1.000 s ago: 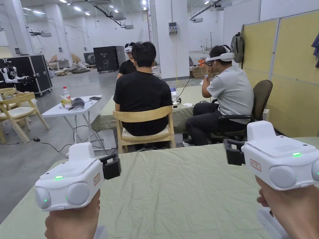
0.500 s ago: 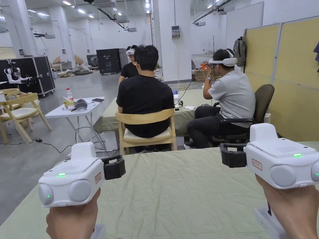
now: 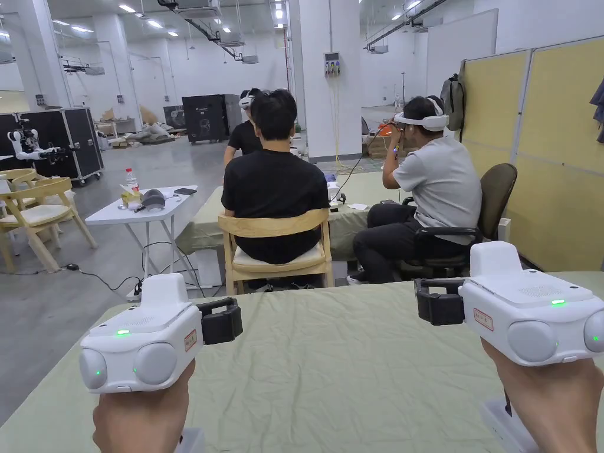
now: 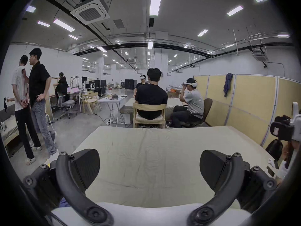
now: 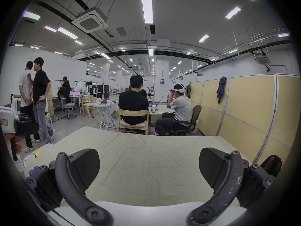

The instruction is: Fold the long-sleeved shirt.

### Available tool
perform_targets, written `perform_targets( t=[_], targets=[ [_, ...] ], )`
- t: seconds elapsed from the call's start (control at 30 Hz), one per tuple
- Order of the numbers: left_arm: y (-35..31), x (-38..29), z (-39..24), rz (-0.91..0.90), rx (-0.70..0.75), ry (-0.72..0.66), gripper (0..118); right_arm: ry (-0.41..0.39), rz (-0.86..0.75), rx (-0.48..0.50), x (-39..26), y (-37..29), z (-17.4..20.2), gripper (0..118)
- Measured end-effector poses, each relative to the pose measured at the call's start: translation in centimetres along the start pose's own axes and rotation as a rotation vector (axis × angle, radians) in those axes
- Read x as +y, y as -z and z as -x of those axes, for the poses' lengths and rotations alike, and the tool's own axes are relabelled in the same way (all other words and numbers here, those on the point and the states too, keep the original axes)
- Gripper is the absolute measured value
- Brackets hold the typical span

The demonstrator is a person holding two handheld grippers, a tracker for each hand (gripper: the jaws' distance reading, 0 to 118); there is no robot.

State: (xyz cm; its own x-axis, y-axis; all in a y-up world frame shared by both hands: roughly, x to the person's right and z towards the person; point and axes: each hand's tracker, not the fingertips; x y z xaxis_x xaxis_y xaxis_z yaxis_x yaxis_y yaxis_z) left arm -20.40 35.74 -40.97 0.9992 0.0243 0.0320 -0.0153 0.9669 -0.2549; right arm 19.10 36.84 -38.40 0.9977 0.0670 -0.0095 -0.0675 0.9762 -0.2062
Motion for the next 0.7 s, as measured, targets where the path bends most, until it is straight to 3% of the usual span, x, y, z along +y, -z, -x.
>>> perform_targets(
  t=[0.7],
  targets=[
    [0.13,-0.85,-0.07,0.022,-0.024,0.001,118,0.021,0.004,0.002,-0.77,-0.17,-0.14,118]
  ],
)
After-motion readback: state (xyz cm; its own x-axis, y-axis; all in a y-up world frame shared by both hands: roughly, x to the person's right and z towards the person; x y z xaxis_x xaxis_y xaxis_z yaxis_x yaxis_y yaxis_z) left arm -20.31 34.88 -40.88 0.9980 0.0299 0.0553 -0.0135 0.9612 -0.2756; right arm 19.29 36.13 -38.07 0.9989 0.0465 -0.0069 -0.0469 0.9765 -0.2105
